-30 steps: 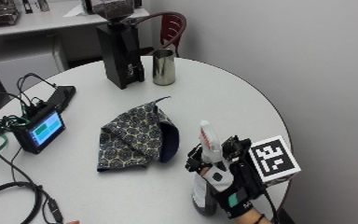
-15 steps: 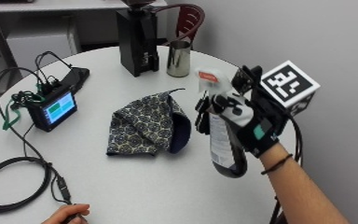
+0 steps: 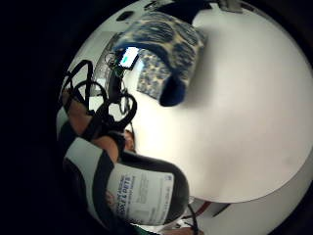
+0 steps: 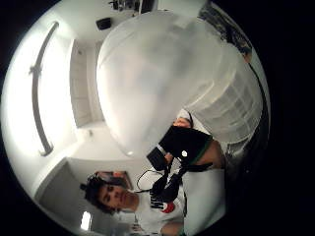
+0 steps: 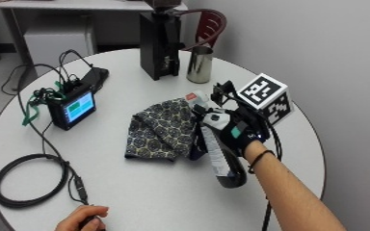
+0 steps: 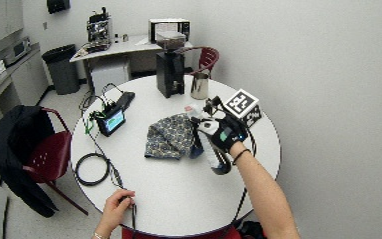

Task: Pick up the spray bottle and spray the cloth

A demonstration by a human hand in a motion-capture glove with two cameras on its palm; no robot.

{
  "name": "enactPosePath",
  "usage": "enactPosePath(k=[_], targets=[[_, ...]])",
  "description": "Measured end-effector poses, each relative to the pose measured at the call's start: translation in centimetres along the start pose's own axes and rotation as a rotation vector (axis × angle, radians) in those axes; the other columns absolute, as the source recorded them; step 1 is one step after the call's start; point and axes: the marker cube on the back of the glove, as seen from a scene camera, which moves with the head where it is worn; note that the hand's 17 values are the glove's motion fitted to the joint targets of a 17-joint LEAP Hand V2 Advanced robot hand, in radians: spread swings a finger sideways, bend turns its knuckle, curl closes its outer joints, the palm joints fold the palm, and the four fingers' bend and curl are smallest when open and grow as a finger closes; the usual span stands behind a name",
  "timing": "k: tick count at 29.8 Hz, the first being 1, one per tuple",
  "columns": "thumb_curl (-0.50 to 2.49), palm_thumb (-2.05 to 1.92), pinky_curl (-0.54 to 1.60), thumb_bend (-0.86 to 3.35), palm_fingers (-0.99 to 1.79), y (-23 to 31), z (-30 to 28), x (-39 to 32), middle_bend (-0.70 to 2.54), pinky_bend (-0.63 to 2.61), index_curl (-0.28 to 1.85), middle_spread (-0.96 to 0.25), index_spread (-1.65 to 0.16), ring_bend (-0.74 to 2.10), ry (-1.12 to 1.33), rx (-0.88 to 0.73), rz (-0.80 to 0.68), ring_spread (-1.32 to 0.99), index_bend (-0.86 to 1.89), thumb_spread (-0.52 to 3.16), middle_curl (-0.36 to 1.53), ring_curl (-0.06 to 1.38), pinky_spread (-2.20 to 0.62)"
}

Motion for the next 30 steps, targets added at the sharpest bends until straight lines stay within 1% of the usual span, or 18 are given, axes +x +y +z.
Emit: enactPosePath(k=[3, 7, 10, 12, 16, 18, 20, 24, 26, 30], targets=[[0.29, 0.41, 0.36, -0.03, 1.30, 0.2, -1.4, -0.6, 0.55, 0.26, 0.40, -0.05, -0.15, 0.60, -0.006, 0.038, 0.003, -0.07, 0.17, 0.99, 0.47, 0.43, 0.01], [0.29, 0.41, 0.36, -0.02, 1.30, 0.2, -4.2, -5.8, 0.55, 0.26, 0.41, -0.05, -0.14, 0.62, 0.015, 0.110, -0.074, -0.07, 0.17, 1.01, 0.47, 0.43, 0.02], [0.29, 0.41, 0.36, -0.02, 1.31, 0.2, -5.0, -8.7, 0.57, 0.25, 0.41, -0.04, -0.13, 0.63, 0.022, 0.133, -0.114, -0.07, 0.17, 1.01, 0.47, 0.43, 0.01], [0.29, 0.41, 0.36, -0.02, 1.31, -0.2, -4.4, -8.2, 0.57, 0.25, 0.41, -0.05, -0.14, 0.63, 0.042, 0.127, -0.099, -0.07, 0.17, 1.02, 0.47, 0.43, 0.01], [0.29, 0.40, 0.36, -0.03, 1.31, -0.9, -2.1, -3.6, 0.59, 0.25, 0.42, -0.05, -0.14, 0.64, 0.048, 0.081, -0.013, -0.08, 0.17, 1.03, 0.48, 0.43, 0.01], [0.29, 0.40, 0.36, -0.03, 1.31, -0.9, -1.7, -2.6, 0.59, 0.25, 0.42, -0.05, -0.14, 0.65, 0.030, 0.064, 0.007, -0.07, 0.17, 1.03, 0.48, 0.43, 0.01], [0.29, 0.40, 0.36, -0.03, 1.31, -0.8, -2.3, -3.1, 0.59, 0.25, 0.42, -0.05, -0.14, 0.65, 0.026, 0.074, 0.000, -0.07, 0.17, 1.03, 0.47, 0.43, 0.01], [0.29, 0.40, 0.36, -0.02, 1.31, -0.5, -4.5, -7.5, 0.60, 0.25, 0.43, -0.05, -0.14, 0.65, 0.040, 0.136, -0.061, -0.07, 0.18, 1.03, 0.47, 0.43, 0.02], [0.29, 0.40, 0.36, -0.02, 1.31, -0.5, -4.6, -8.5, 0.60, 0.25, 0.43, -0.05, -0.14, 0.66, 0.056, 0.139, -0.062, -0.07, 0.17, 1.03, 0.47, 0.43, 0.02], [0.29, 0.40, 0.37, -0.02, 1.31, -1.3, -2.4, -5.2, 0.61, 0.25, 0.43, -0.05, -0.14, 0.66, 0.085, 0.083, 0.020, -0.08, 0.18, 1.03, 0.47, 0.43, 0.01]])
